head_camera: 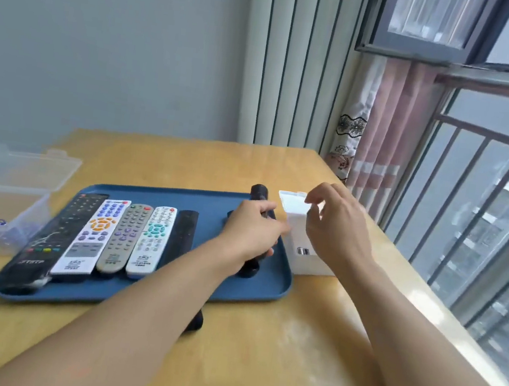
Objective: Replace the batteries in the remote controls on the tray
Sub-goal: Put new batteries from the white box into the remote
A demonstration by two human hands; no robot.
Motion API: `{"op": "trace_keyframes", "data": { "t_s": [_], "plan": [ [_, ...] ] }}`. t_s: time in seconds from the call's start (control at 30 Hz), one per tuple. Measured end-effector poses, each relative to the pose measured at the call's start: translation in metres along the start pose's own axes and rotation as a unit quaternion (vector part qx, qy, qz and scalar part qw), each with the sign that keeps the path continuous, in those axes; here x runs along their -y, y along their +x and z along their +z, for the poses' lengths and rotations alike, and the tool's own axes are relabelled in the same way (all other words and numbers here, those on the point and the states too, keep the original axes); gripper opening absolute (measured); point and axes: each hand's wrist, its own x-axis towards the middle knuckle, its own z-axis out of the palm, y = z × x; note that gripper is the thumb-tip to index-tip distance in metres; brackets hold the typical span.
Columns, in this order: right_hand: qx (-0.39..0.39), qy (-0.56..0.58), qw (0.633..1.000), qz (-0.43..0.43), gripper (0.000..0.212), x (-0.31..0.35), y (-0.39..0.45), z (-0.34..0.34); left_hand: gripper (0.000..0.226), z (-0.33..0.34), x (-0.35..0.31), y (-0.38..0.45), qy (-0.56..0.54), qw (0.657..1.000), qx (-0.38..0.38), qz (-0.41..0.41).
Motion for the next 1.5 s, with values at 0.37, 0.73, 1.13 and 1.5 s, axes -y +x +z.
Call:
{"op": "trace_keyframes", "data": {
  "t_s": [0.37,0.73,1.13,1.5],
  "plan": [
    [0.017,0.087,0.996,-0.013,0.018,0.006,-0.002,-0.025,0.038,0.014,0.003,0.002,-0.076,0.996,0.031,-0.025],
    [0.228,-0.092,0.969,0.039,0.018,0.025,-0.008,-0.066,0.045,0.026,0.006,-0.011,-0.063,0.998,0.011,0.0],
    [0.38,-0.106,0.918,-0.04,0.019,0.027,-0.007,-0.042,0.042,0.024,0.002,-0.013,-0.096,0.995,0.012,-0.014],
    [0.398,0.082,0.907,0.112,0.013,0.011,-0.004,-0.041,0.053,0.024,0.002,-0.007,-0.138,0.99,0.026,-0.036]
  ]
}}
